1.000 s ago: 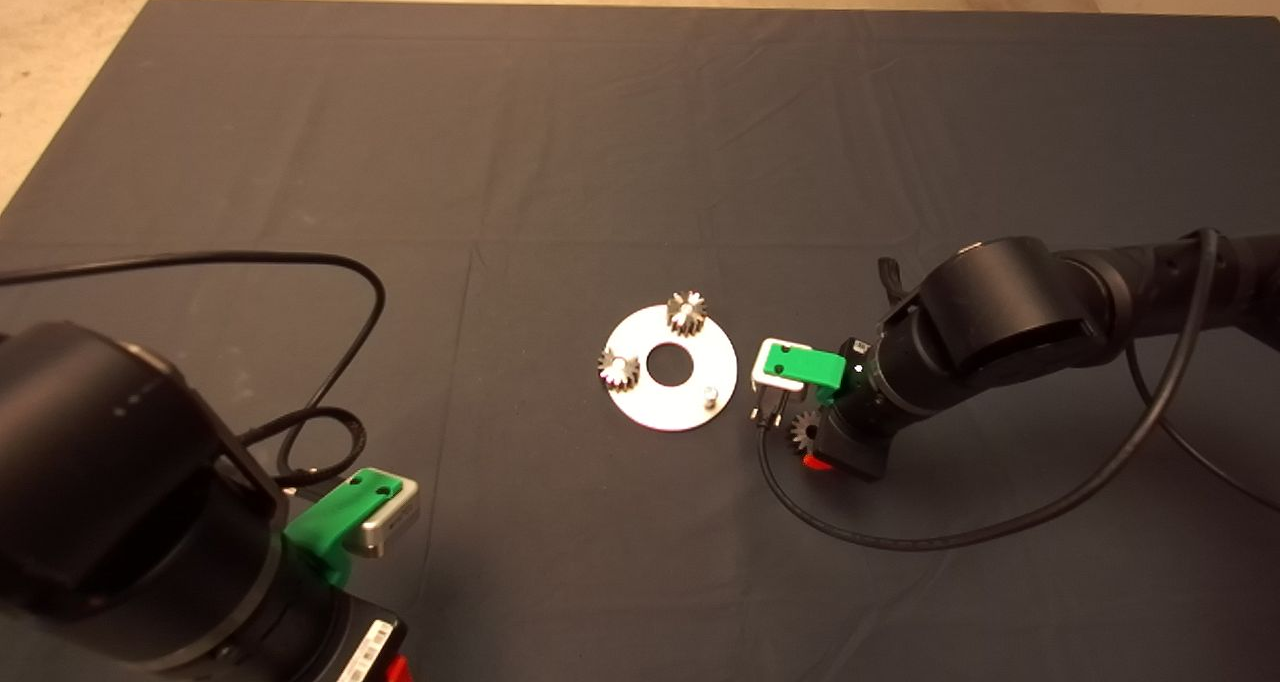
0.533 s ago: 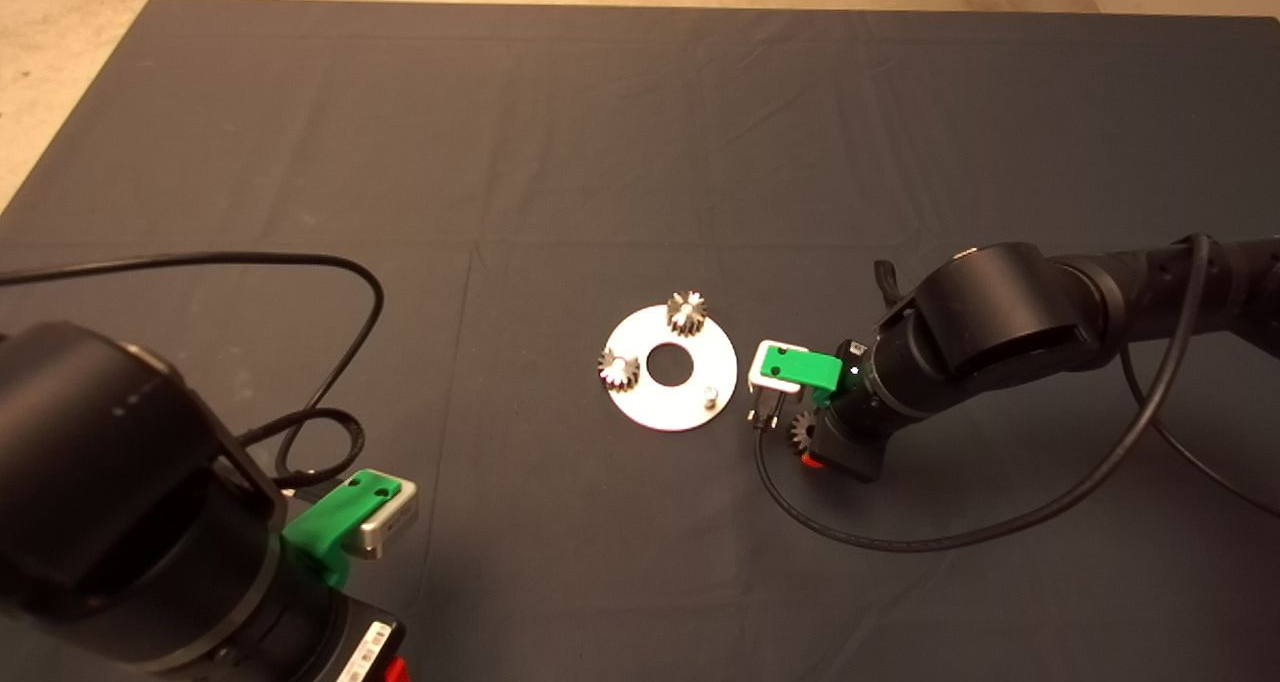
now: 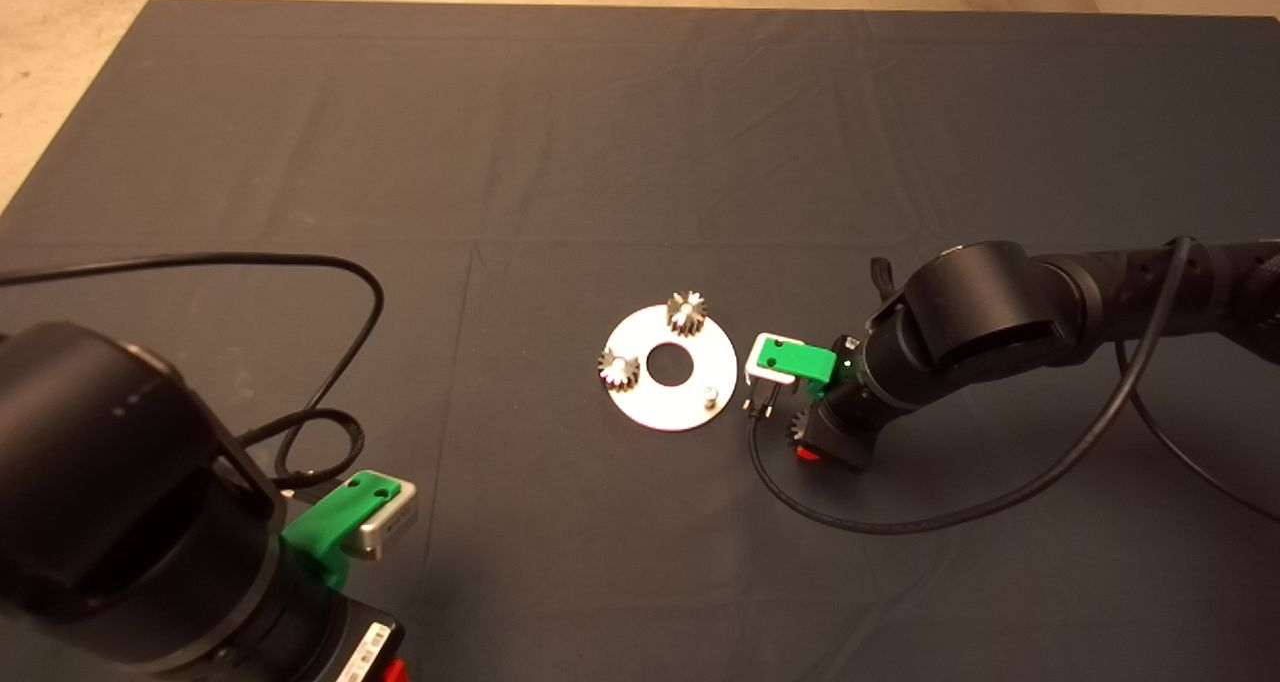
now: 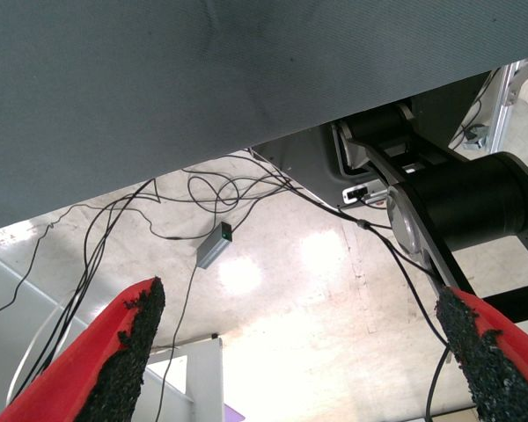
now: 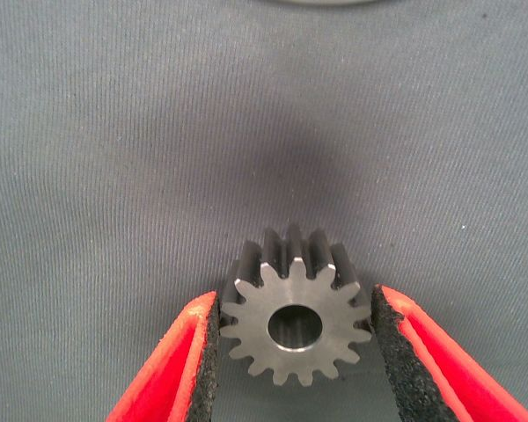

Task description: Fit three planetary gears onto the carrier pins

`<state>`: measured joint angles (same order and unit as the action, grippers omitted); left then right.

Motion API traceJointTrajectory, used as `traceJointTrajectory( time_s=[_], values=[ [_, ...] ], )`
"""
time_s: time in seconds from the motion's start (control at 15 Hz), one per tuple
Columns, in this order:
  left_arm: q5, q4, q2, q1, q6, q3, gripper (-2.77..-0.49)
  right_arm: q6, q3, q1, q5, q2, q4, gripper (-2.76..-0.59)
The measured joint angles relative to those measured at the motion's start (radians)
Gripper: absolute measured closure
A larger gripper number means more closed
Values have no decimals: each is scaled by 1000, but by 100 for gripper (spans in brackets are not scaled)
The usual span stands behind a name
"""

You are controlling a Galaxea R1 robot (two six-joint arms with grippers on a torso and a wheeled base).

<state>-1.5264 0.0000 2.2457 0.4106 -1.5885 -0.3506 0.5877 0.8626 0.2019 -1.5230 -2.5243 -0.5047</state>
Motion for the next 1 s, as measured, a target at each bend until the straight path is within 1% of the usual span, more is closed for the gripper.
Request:
traceJointTrajectory(
  time_s=[0.13, 0.53, 1.0],
  values=[
    [0, 0, 0, 0, 0, 0, -219, -3, 2, 0, 0, 0, -1, -115],
    [0, 0, 0, 0, 0, 0, -219, -14, 2, -3, -2, -6, -6, -115],
    [0, 0, 0, 0, 0, 0, -219, -19, 3, -20, -4, -8, -27, -115]
  ],
)
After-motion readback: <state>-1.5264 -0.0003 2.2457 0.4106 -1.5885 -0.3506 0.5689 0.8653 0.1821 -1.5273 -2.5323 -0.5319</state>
